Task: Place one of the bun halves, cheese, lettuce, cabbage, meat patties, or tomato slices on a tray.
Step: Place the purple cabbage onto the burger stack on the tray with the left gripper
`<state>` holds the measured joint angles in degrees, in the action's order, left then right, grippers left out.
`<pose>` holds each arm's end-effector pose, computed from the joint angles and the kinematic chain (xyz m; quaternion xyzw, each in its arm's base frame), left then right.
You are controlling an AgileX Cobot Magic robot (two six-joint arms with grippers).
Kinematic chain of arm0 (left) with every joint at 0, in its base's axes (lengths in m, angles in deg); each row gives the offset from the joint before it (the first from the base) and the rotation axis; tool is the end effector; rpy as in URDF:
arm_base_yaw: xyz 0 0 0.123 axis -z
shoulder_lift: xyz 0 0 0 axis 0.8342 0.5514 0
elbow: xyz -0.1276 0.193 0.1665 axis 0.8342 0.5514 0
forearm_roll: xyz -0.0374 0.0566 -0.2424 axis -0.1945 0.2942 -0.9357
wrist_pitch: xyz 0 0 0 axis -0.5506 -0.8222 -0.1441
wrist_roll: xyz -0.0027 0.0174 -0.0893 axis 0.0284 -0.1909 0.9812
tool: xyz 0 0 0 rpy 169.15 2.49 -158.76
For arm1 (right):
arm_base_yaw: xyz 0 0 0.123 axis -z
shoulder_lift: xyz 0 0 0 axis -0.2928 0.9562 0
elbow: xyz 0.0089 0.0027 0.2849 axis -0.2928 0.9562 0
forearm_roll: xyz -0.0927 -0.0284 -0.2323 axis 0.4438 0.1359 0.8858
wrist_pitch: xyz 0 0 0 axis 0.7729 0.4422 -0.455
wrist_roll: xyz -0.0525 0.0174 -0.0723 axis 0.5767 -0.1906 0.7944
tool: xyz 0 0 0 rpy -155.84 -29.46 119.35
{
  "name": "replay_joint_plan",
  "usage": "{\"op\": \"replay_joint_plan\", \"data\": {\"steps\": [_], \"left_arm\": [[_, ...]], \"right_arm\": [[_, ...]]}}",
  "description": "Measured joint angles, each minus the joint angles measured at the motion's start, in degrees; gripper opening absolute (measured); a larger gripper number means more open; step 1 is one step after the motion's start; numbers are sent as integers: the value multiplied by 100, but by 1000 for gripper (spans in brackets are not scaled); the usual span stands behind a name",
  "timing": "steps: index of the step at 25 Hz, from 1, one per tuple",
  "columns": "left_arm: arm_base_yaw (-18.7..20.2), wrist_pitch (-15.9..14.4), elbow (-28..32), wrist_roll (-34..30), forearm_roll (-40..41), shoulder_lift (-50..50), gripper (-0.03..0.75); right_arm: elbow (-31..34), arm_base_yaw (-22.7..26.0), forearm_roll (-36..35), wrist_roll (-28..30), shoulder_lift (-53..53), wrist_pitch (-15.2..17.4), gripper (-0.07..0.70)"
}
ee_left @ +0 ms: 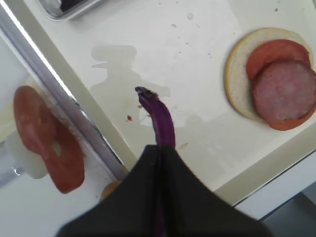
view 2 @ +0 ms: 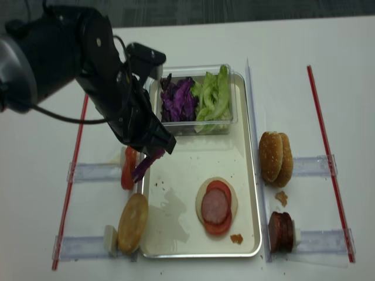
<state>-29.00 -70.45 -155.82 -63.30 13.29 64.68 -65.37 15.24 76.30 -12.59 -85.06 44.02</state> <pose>0.2715 -0.1581 0.2525 0.2685 0.9542 -0.1007 0.0848 -0.0072 0.0032 0.2625 -0.0151 0.8752 0.0281 0.4826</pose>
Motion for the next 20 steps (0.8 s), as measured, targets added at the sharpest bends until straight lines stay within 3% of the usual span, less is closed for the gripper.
{"op": "replay_joint_plan", "data": {"steps": [11,20], "left_arm": [[652,388,164,-103,-33,-27,-16],[1115,774,173,-918,-260,-27,-17]], "right_arm": [[0,0,0,0,0,0,468],[0,0,0,0,0,0,468]]}}
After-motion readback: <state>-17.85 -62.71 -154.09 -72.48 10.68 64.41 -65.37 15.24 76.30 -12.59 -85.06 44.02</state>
